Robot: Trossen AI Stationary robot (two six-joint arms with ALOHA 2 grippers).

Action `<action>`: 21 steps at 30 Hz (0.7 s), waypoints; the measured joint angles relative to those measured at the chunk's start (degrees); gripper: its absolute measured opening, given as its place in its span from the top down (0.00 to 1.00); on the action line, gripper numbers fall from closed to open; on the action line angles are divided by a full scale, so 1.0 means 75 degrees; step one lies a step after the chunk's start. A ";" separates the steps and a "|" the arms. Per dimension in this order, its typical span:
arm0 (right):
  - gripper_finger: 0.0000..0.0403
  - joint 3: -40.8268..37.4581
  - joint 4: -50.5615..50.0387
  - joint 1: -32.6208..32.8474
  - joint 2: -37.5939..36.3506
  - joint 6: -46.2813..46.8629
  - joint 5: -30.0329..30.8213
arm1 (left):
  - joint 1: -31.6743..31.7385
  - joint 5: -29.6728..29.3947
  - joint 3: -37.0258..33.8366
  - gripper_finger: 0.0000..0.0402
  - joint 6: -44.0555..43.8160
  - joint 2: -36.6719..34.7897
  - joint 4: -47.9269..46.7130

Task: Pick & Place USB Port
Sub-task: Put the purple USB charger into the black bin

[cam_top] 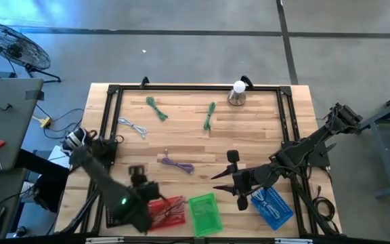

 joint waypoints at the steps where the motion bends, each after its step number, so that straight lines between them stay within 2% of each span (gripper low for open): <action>1: 0.69 0.0000 -0.0104 -0.0019 0.0000 0.0050 -0.0019 | 0.0232 -0.0136 0.0000 0.60 0.0533 -0.0037 0.0008; 5: 0.69 0.0000 -0.0450 -0.0082 0.0000 0.0331 -0.0050 | 0.1186 -0.0345 -0.0079 0.60 0.2644 -0.0175 0.0003; 8: 0.69 -0.0009 -0.0778 -0.0113 0.0000 0.0595 -0.0050 | 0.2028 -0.0160 -0.0085 0.60 0.3805 -0.0152 0.0067; 14: 0.69 -0.0006 -0.1227 -0.0110 0.0000 0.0978 -0.0067 | 0.3413 0.0997 -0.0086 0.60 0.6055 -0.0158 0.1007; 21: 0.69 -0.0054 -0.1610 -0.0104 0.0000 0.1275 -0.0079 | 0.4243 0.2325 -0.0445 0.60 0.8106 -0.0126 0.2448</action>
